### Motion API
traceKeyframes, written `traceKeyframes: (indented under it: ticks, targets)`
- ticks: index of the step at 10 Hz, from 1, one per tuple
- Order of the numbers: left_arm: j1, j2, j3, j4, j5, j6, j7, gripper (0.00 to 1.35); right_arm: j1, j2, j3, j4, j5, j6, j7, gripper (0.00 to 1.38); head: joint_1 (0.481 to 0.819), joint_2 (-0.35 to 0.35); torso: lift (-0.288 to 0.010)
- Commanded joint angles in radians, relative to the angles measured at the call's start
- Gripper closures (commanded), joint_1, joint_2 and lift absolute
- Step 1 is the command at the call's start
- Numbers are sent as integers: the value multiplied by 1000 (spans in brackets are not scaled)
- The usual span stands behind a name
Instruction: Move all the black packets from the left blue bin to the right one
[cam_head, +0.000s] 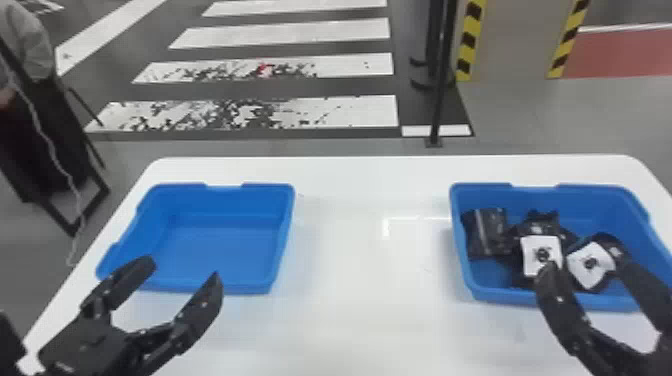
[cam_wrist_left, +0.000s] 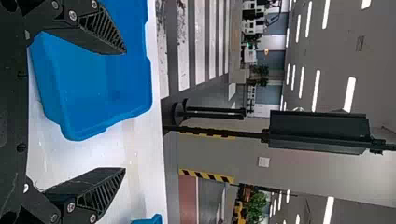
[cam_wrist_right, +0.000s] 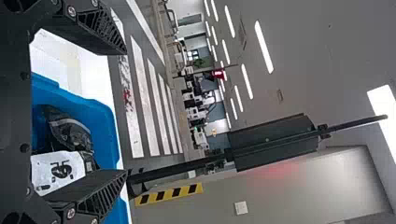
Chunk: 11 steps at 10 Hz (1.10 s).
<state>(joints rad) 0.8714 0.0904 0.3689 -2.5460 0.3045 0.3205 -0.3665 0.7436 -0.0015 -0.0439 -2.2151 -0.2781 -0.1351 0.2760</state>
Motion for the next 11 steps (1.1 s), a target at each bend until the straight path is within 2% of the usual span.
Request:
traceKeyframes:
  ticks: [1, 11]
  targets:
    - [0, 0, -2, 2, -1, 1, 0, 179, 0, 0, 0, 0, -3, 0, 0, 128, 695, 124, -185]
    - [2, 0, -2, 2, 1, 16, 0, 179, 0, 0, 2, 10, -21, 0, 0, 128, 695, 122, -185]
